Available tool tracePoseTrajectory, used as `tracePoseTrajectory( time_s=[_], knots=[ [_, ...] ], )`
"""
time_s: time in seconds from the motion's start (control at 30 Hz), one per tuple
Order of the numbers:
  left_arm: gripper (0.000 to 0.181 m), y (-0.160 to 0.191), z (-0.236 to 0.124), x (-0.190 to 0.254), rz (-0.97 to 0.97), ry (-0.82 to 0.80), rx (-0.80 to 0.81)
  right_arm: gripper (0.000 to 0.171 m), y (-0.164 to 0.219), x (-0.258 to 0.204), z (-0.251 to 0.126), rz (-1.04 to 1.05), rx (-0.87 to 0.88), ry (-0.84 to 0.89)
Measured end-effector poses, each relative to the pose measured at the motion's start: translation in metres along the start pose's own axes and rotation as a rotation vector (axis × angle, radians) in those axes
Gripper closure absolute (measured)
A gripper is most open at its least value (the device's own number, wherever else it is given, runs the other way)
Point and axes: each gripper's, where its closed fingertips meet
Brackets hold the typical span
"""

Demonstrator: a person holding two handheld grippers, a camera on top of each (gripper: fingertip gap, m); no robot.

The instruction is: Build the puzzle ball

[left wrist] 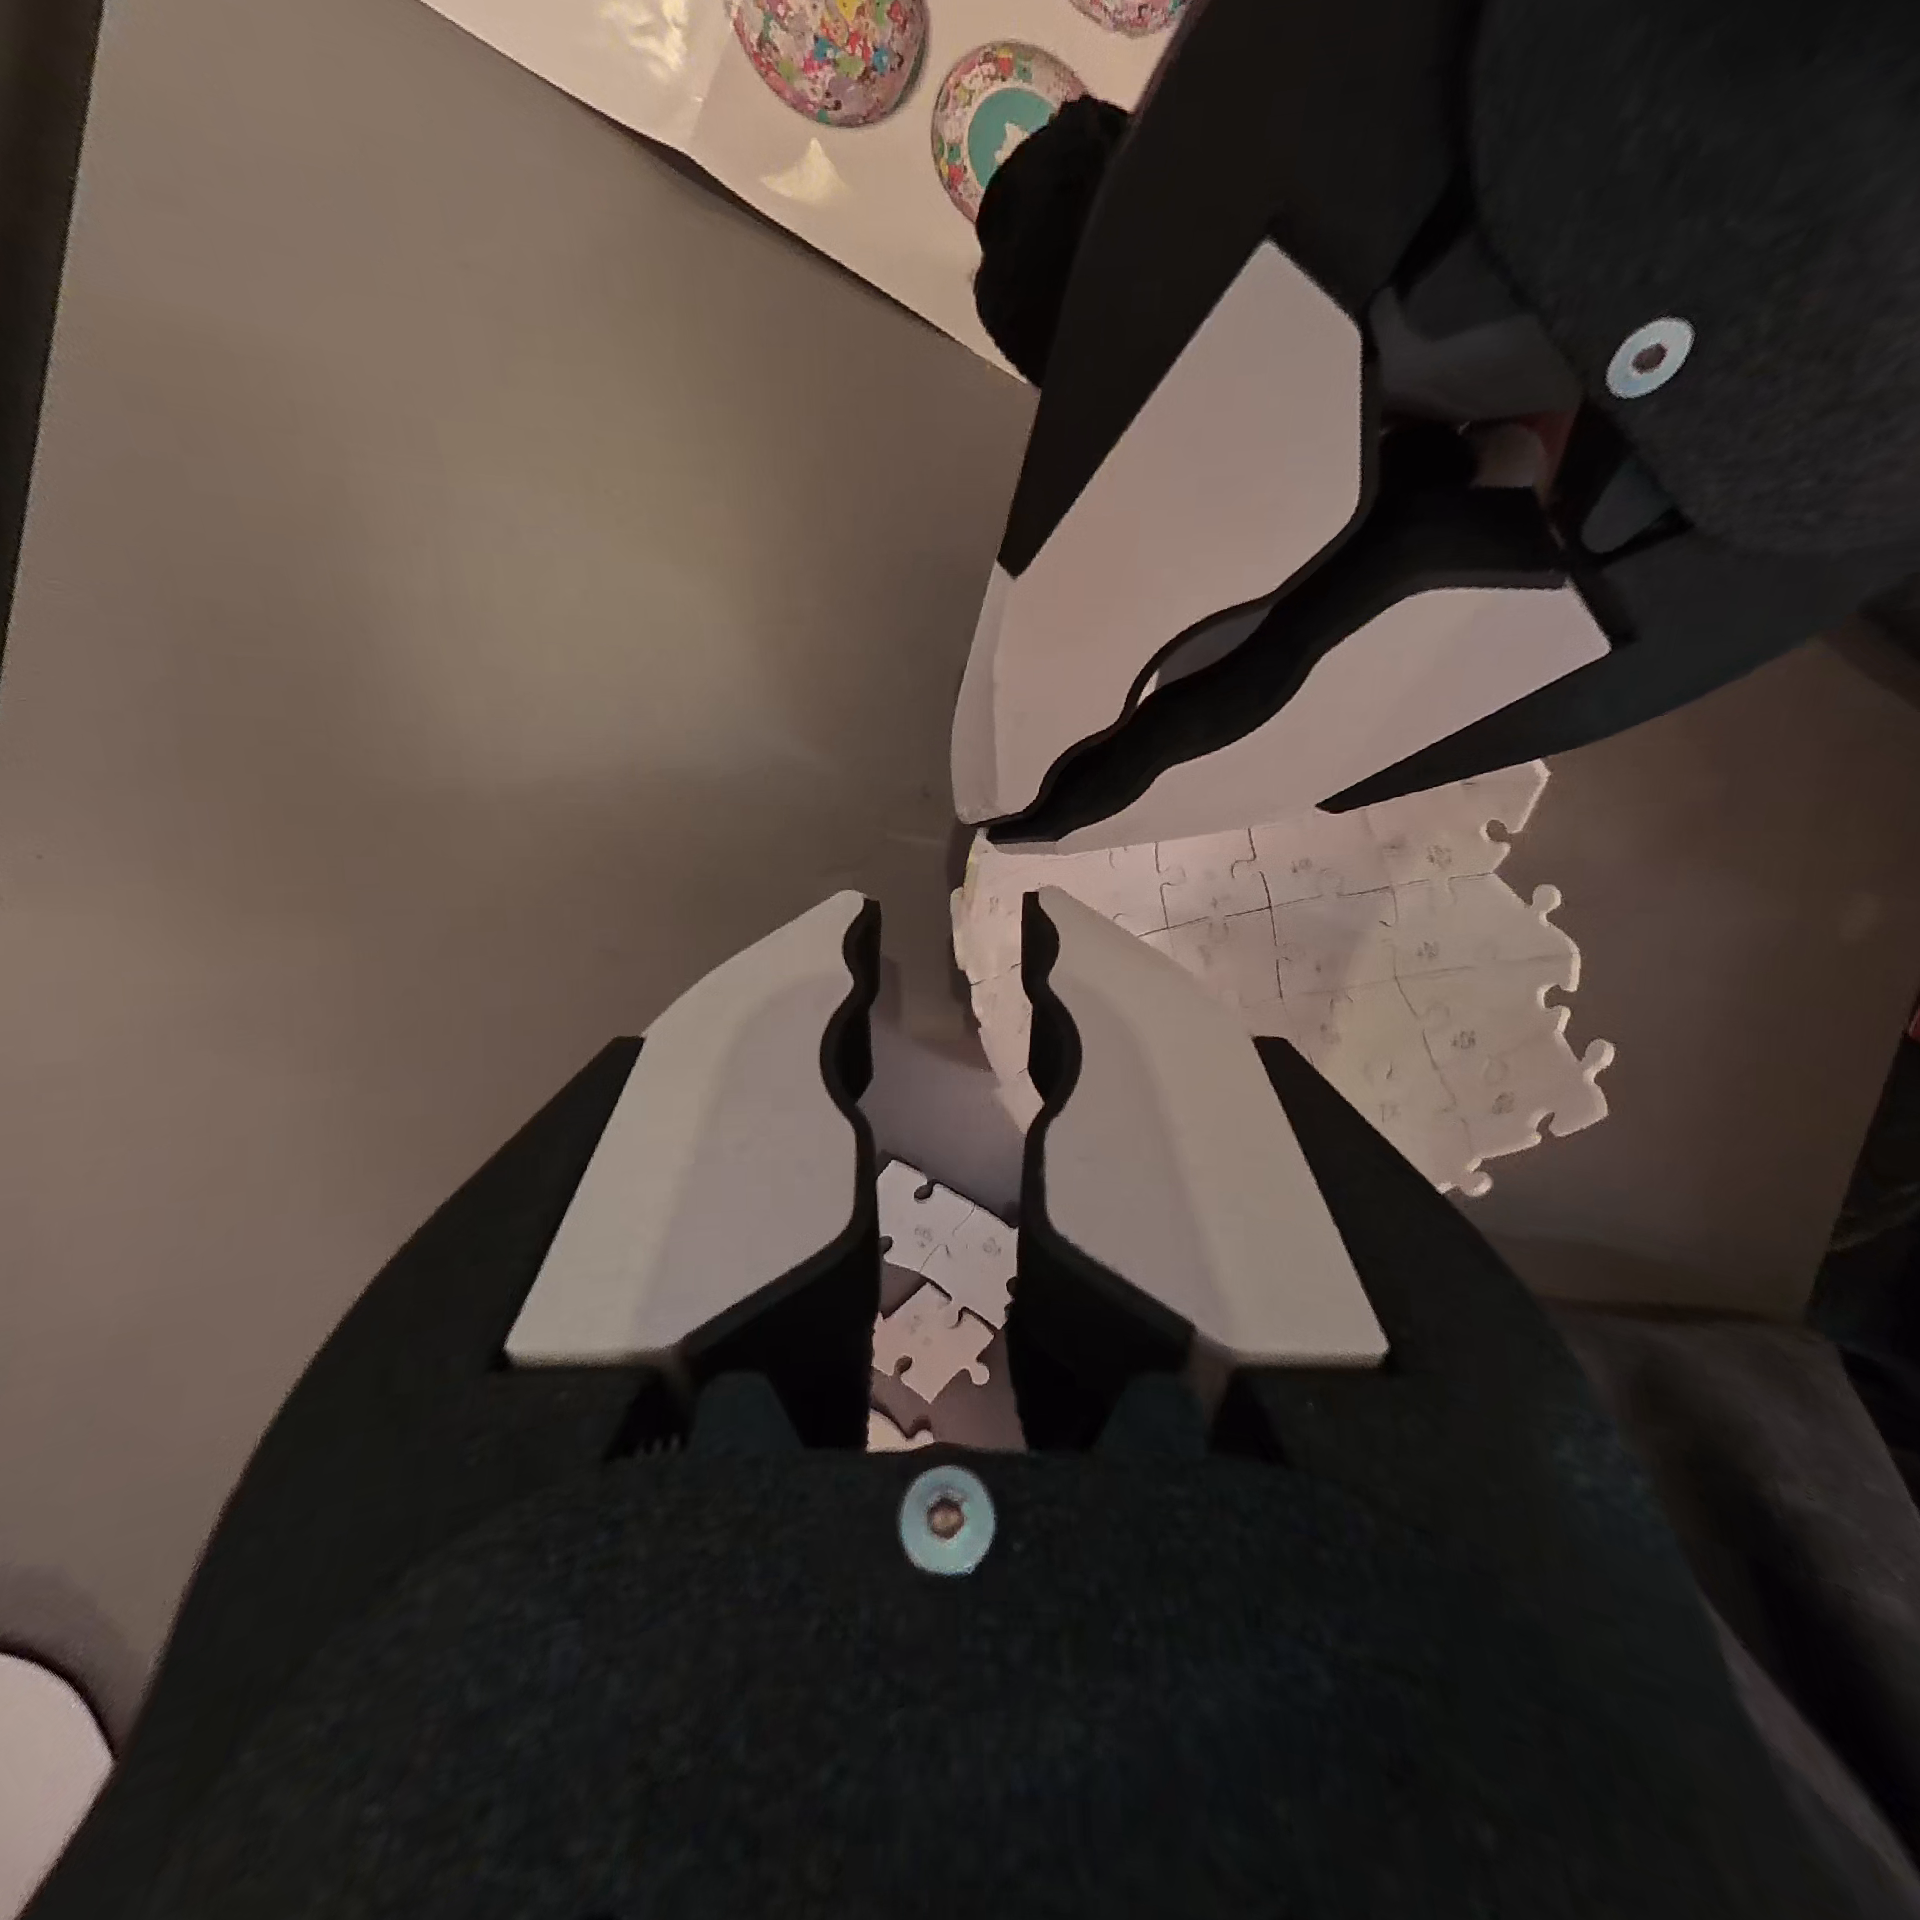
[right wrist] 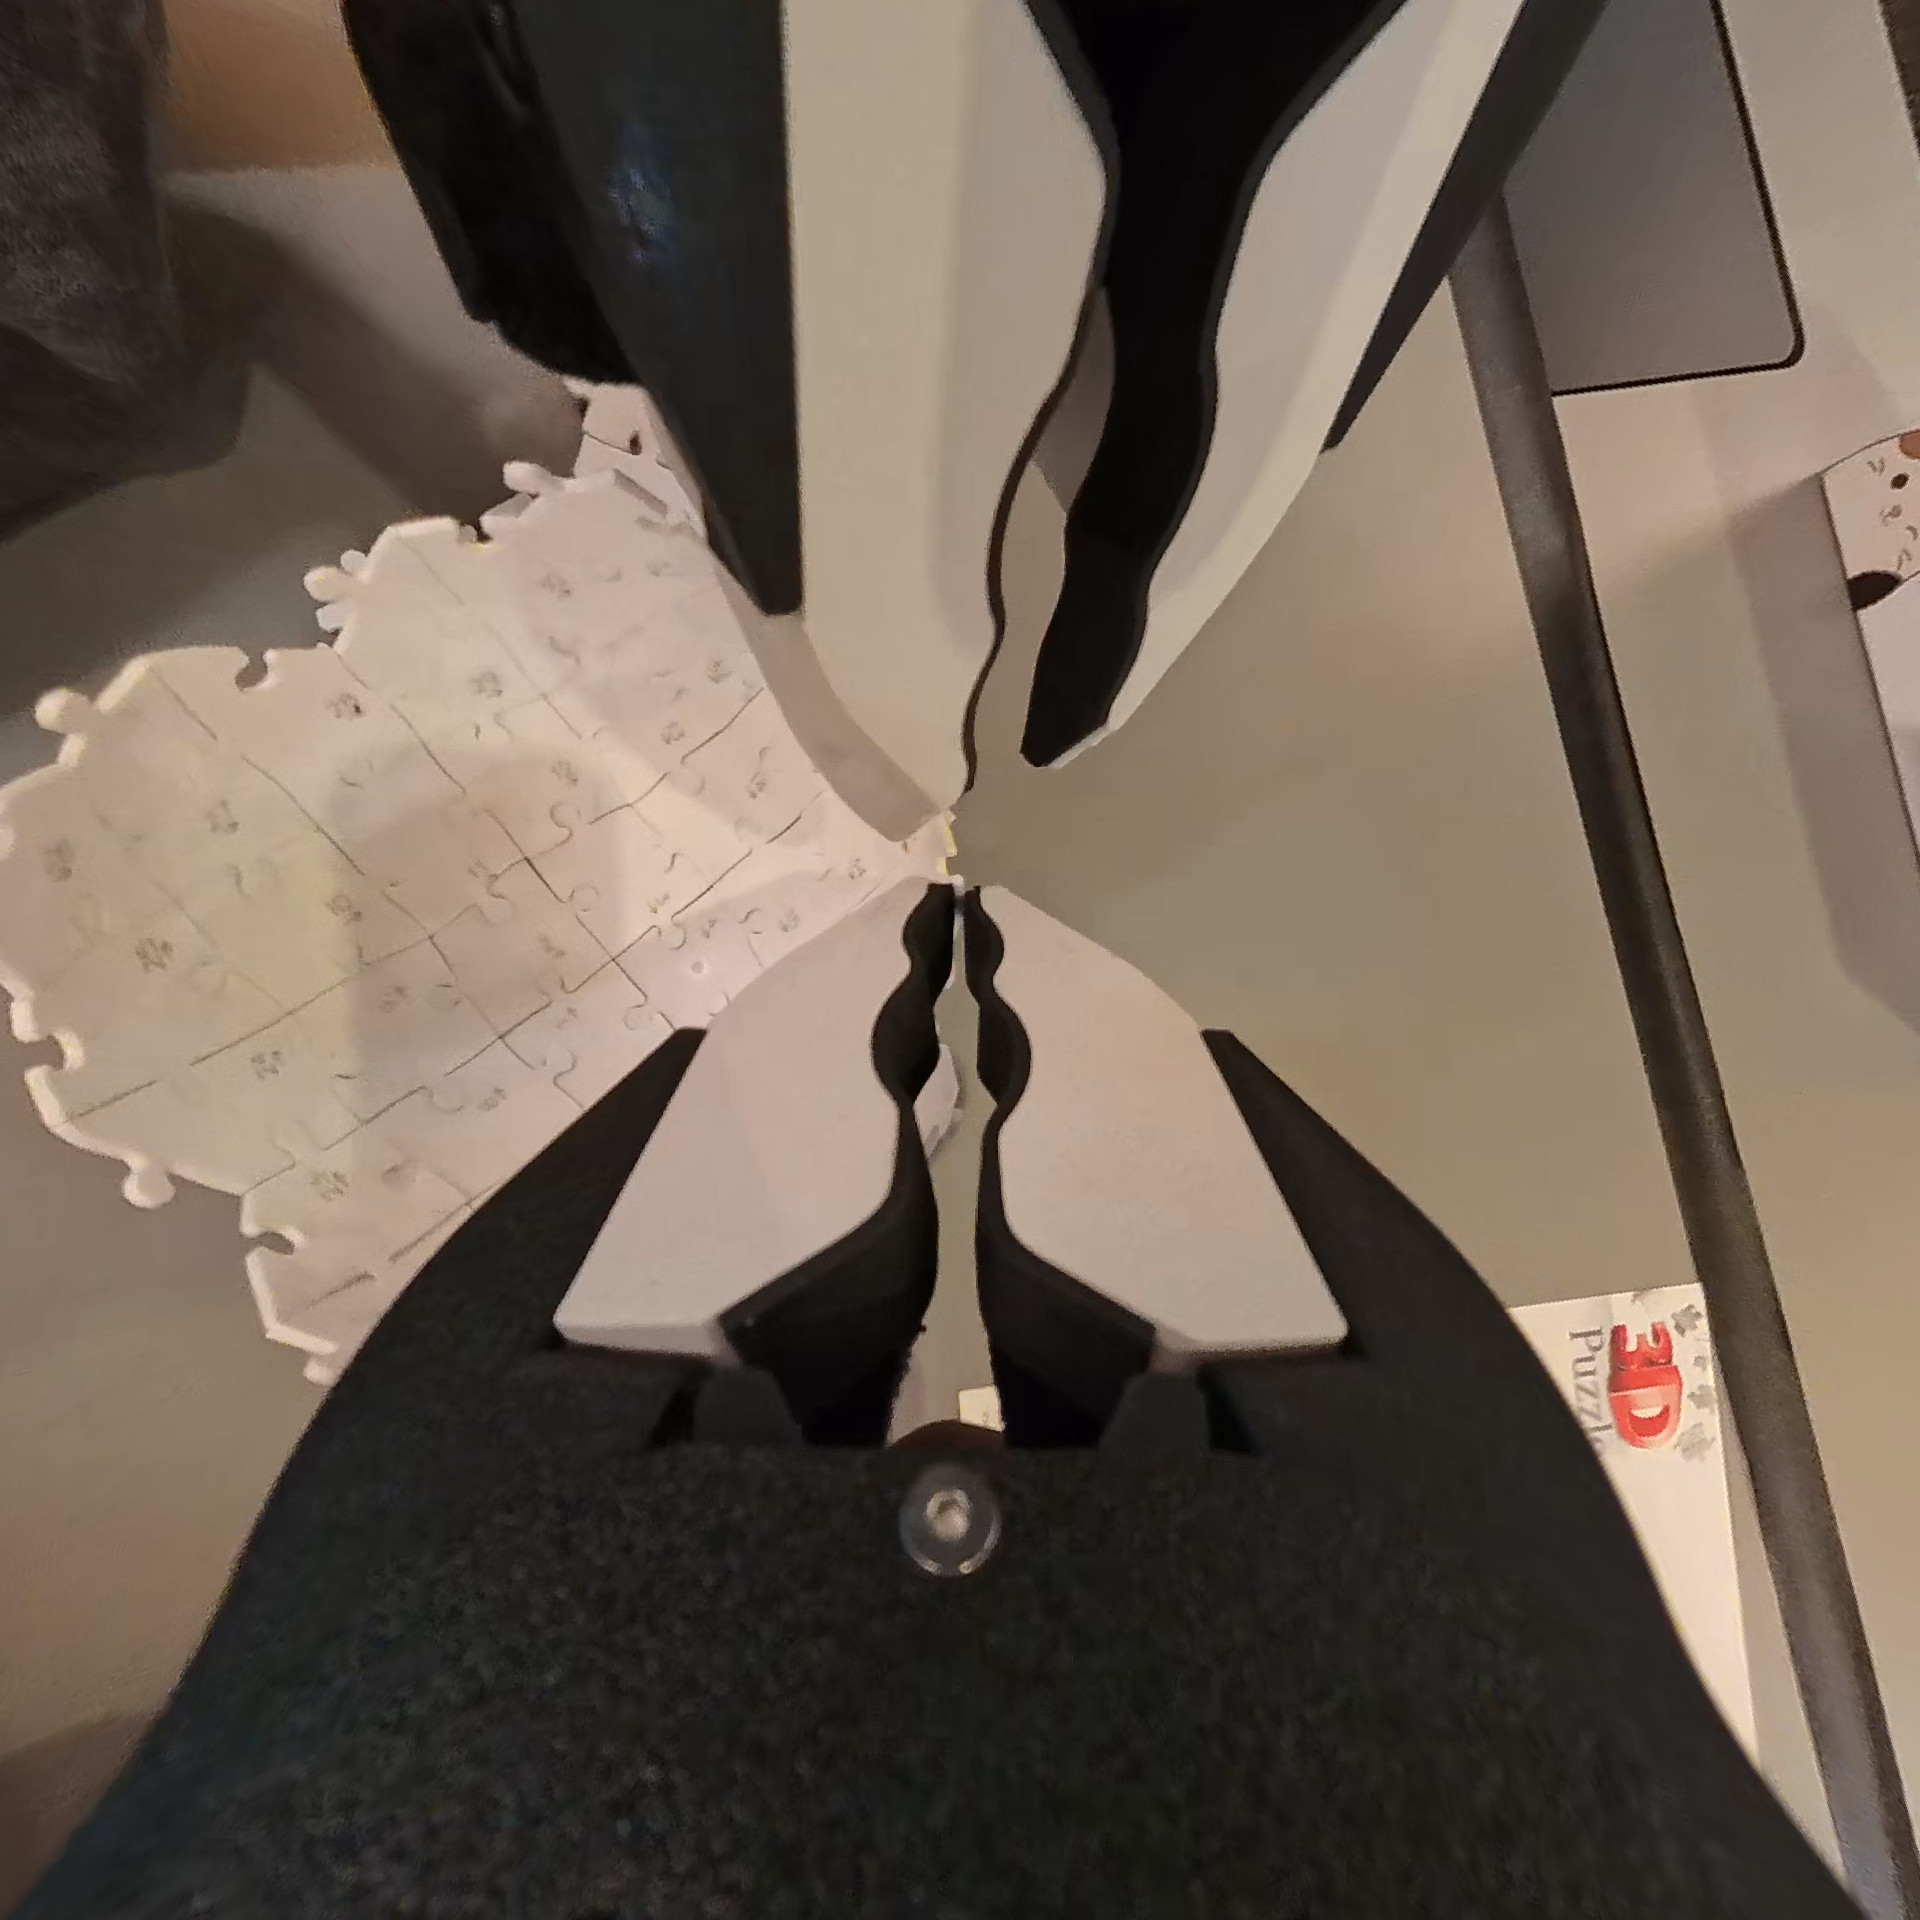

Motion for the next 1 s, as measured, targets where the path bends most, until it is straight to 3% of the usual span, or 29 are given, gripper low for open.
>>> tracePoseTrajectory(
  time_s=[1.0],
  knots=[
    [0.173, 0.009, 0.008, -0.001, -0.086, 0.049, -0.06, 0.169, -0.003, 0.002, 0.006, -0.04, 0.015, -0.019]
  ],
)
Point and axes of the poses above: each gripper's, where its closed fingertips meet, z out along the fingers, y out of its underside, x = y × z across the jaws, and after that the axes turned 7 degrees about y, right-handed
